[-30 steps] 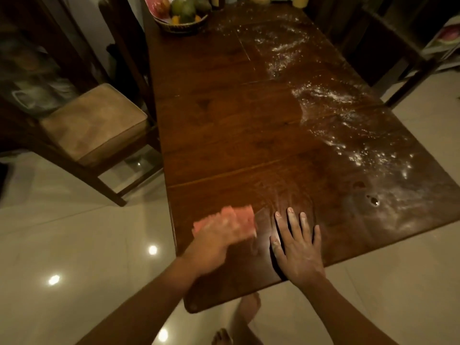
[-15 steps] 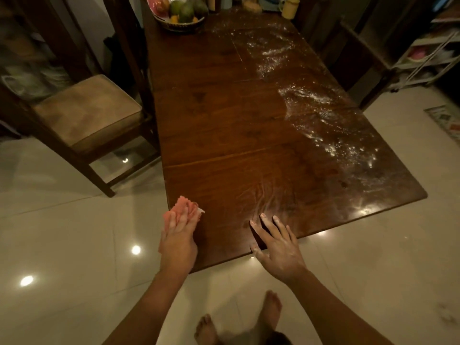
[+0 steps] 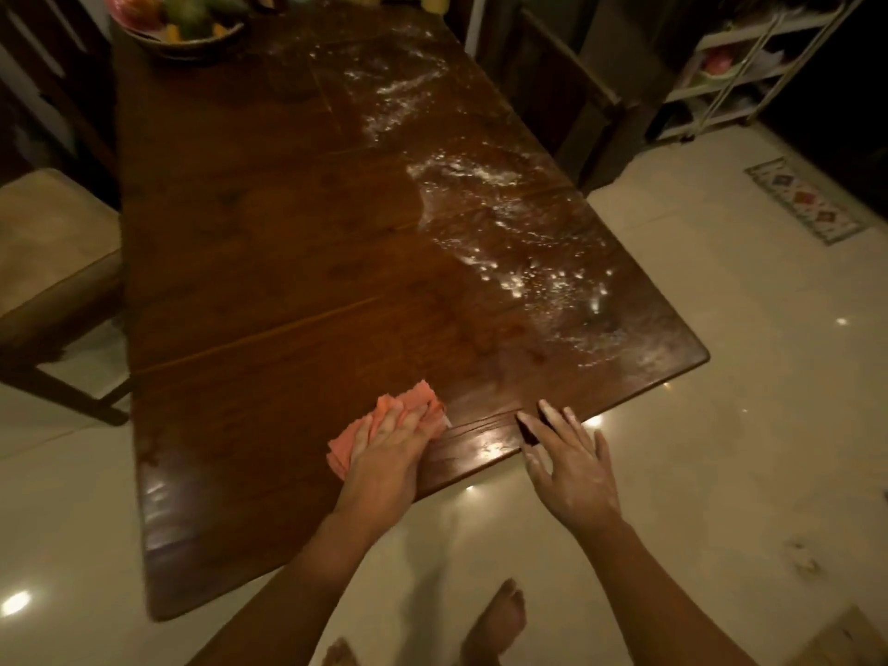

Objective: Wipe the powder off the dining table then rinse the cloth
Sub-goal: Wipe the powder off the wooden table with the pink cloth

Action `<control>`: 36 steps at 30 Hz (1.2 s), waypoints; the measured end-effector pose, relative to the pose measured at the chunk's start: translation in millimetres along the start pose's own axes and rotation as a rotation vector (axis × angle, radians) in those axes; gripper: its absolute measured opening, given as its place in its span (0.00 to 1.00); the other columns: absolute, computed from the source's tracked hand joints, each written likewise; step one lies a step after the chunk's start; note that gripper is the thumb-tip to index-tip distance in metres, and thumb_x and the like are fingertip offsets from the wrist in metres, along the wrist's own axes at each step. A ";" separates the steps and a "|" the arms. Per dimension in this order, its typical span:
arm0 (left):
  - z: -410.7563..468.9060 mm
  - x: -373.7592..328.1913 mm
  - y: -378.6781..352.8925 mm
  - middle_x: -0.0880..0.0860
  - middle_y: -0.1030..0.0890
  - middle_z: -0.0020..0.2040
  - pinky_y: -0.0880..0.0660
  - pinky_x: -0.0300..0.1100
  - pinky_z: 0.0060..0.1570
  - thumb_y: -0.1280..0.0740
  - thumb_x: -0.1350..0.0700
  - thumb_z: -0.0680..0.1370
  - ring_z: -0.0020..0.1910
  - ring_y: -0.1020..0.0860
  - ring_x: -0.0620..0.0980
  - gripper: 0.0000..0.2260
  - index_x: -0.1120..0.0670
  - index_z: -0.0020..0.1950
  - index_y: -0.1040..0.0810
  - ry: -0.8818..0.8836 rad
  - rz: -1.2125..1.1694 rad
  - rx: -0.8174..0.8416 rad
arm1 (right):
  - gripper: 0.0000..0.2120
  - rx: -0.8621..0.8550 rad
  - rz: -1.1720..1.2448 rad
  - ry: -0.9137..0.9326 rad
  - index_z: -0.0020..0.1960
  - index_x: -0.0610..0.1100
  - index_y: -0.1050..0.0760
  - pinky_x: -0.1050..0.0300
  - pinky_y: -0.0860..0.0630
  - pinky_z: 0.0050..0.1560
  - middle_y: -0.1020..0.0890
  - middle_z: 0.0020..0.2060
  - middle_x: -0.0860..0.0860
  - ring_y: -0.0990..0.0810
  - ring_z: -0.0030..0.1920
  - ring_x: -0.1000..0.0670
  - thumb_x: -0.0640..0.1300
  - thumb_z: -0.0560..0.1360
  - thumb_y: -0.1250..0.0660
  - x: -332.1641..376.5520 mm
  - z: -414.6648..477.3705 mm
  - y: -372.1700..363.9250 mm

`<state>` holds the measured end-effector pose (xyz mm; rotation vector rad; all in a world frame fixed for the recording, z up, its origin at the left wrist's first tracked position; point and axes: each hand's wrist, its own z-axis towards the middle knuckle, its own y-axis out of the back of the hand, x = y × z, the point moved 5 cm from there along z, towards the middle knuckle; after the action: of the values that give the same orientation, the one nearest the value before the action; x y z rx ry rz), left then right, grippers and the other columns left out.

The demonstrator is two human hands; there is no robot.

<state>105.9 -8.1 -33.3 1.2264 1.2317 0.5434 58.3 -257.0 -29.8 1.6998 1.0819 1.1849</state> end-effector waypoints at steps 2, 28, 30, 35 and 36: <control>47.2 -26.2 -0.7 0.41 0.49 0.81 0.55 0.56 0.76 0.47 0.57 0.84 0.81 0.54 0.53 0.26 0.38 0.79 0.46 0.064 -0.009 -0.028 | 0.25 -0.013 -0.020 -0.034 0.76 0.65 0.40 0.43 0.51 0.77 0.42 0.79 0.61 0.48 0.81 0.51 0.60 0.79 0.51 -37.8 10.4 16.3; 256.9 -248.2 -58.0 0.40 0.34 0.76 0.61 0.48 0.78 0.39 0.71 0.73 0.80 0.49 0.44 0.32 0.39 0.68 0.25 -0.500 -0.102 0.400 | 0.26 -0.251 0.783 -0.247 0.55 0.64 0.22 0.63 0.26 0.56 0.19 0.56 0.66 0.22 0.58 0.64 0.32 0.75 0.36 -227.3 57.2 96.0; 275.5 -251.3 -56.3 0.43 0.37 0.78 0.60 0.50 0.79 0.39 0.71 0.74 0.80 0.50 0.46 0.35 0.36 0.69 0.29 -0.391 -0.069 0.288 | 0.23 -0.322 0.787 -0.301 0.57 0.61 0.21 0.73 0.31 0.52 0.20 0.57 0.64 0.24 0.59 0.64 0.33 0.75 0.35 -230.7 46.9 95.6; 315.8 -319.6 -92.0 0.46 0.31 0.76 0.49 0.59 0.76 0.36 0.60 0.78 0.78 0.41 0.54 0.24 0.41 0.72 0.27 -0.378 -0.099 0.191 | 0.21 -0.343 0.815 -0.374 0.62 0.58 0.22 0.62 0.33 0.65 0.23 0.59 0.67 0.27 0.63 0.64 0.37 0.76 0.34 -229.3 50.0 92.3; 312.0 -331.7 -99.4 0.46 0.29 0.74 0.47 0.59 0.75 0.35 0.56 0.79 0.76 0.39 0.53 0.21 0.42 0.71 0.26 -0.486 -0.094 0.245 | 0.20 -0.353 0.807 -0.410 0.63 0.57 0.22 0.57 0.32 0.66 0.22 0.60 0.65 0.27 0.65 0.60 0.38 0.76 0.35 -232.7 49.6 93.1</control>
<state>255.3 -449.6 -31.6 1.3952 0.9485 0.0138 77.9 -511.7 -24.6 2.0144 -0.1006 1.2991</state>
